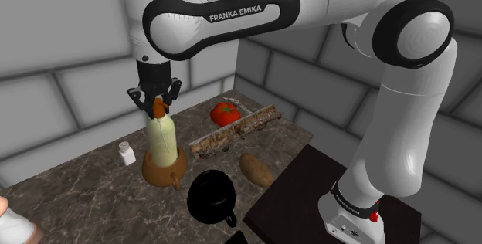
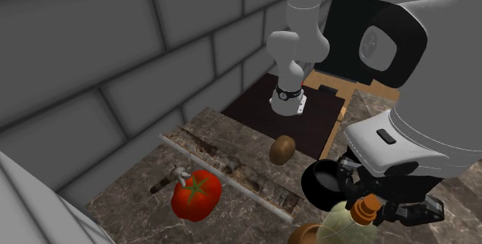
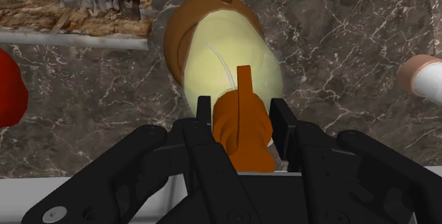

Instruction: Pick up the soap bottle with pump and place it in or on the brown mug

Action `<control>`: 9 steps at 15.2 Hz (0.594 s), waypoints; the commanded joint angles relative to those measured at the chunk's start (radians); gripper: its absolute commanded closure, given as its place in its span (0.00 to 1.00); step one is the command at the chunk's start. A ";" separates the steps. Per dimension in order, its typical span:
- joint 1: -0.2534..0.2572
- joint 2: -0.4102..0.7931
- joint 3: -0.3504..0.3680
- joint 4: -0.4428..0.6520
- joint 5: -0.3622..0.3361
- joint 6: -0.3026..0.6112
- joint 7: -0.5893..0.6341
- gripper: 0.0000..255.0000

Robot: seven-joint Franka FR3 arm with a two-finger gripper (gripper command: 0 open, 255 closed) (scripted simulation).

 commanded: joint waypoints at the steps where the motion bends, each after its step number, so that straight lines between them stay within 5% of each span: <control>1: 0.000 0.004 -0.001 -0.002 -0.001 -0.002 0.000 1.00; 2: 0.000 0.004 -0.001 -0.001 -0.001 -0.002 0.001 0.00; 9: 0.001 -0.007 0.002 0.051 0.006 -0.065 -0.004 0.00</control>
